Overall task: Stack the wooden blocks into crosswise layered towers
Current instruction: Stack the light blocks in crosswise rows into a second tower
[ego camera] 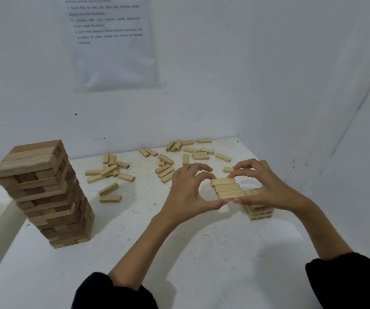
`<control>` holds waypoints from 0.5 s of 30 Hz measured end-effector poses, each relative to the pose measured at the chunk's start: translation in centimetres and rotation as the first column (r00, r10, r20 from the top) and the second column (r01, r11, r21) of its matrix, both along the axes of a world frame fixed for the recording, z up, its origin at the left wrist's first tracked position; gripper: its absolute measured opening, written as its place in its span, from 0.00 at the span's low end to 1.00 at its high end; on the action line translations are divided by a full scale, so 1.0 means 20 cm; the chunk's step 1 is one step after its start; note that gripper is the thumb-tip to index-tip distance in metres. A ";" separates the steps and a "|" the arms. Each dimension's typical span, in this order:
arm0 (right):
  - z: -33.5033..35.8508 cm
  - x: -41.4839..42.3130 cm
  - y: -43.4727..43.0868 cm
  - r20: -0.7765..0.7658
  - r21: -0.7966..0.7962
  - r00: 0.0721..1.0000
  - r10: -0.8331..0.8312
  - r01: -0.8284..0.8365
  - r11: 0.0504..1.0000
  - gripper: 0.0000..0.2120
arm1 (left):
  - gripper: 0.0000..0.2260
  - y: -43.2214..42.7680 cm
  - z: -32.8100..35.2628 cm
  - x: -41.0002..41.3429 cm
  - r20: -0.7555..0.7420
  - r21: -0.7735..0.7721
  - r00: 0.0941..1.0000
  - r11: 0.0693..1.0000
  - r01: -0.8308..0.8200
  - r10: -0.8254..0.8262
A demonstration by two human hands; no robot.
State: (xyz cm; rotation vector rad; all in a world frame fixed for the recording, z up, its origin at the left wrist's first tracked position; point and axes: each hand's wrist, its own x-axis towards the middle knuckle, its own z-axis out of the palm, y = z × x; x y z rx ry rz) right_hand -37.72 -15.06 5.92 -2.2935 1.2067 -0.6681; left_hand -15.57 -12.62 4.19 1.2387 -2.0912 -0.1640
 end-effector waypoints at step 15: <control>-0.15 -0.40 -0.11 -0.033 0.206 0.998 -0.062 0.067 0.976 0.24 | 0.33 -0.17 -0.17 -0.40 0.009 0.110 1.000 0.994 0.024 -0.025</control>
